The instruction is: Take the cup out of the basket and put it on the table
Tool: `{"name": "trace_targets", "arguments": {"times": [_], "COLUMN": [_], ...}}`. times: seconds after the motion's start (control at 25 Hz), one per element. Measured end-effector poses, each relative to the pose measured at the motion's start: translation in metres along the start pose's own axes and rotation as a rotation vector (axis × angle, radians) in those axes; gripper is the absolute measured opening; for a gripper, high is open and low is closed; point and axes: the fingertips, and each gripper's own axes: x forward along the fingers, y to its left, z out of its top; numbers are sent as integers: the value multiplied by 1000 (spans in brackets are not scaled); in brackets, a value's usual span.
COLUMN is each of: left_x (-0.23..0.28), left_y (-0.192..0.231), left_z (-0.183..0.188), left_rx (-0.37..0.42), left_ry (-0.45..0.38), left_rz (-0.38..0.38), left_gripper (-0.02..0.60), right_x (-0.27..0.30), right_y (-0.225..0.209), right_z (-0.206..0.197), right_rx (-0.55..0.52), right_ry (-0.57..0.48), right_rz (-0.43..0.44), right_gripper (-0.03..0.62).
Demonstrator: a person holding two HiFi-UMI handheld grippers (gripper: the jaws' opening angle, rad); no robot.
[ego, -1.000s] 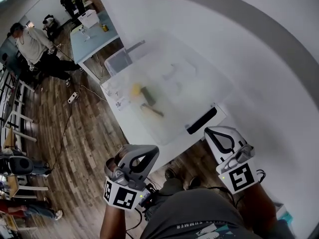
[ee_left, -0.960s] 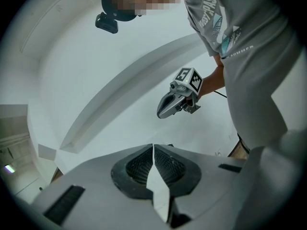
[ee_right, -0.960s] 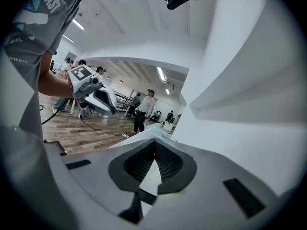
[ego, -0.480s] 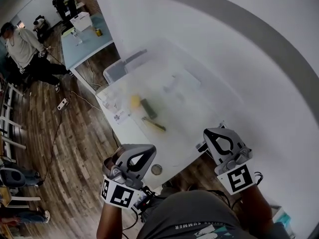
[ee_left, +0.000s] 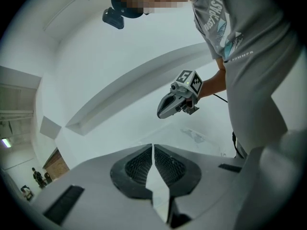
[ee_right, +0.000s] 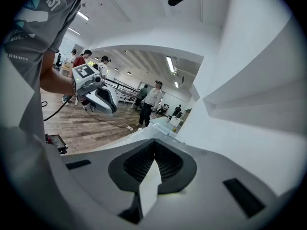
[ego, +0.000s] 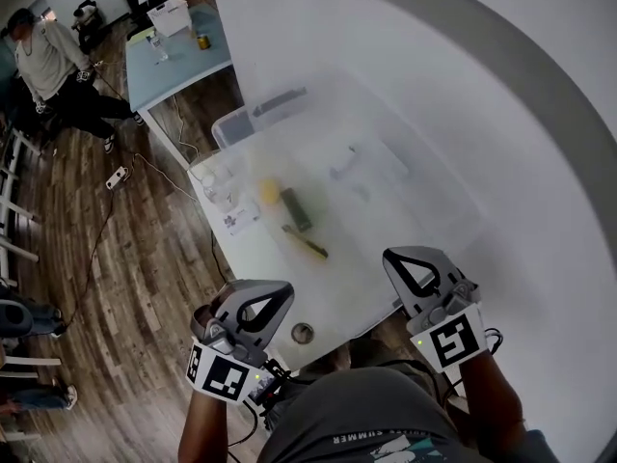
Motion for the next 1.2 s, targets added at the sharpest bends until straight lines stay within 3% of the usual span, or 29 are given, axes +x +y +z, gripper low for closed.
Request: {"name": "trace_targets", "arguments": {"times": [0.48,0.68,1.2], "left_x": [37,41,32], "left_y": [-1,-10,-12], "left_z": [0,-11,-25], "left_rx": [-38,-56,-111], "left_ry": [78,118,137], "left_rz": [116,149,218], "left_gripper": [15,15,17], "right_x": [52,70,107], "right_y": [-36,-31,-15], "right_z": [-58,-90,-117], "right_rx": [3,20,26], "right_ry": [10,63,134], "right_rz": [157,226,334], "right_gripper": [12,12,11]}}
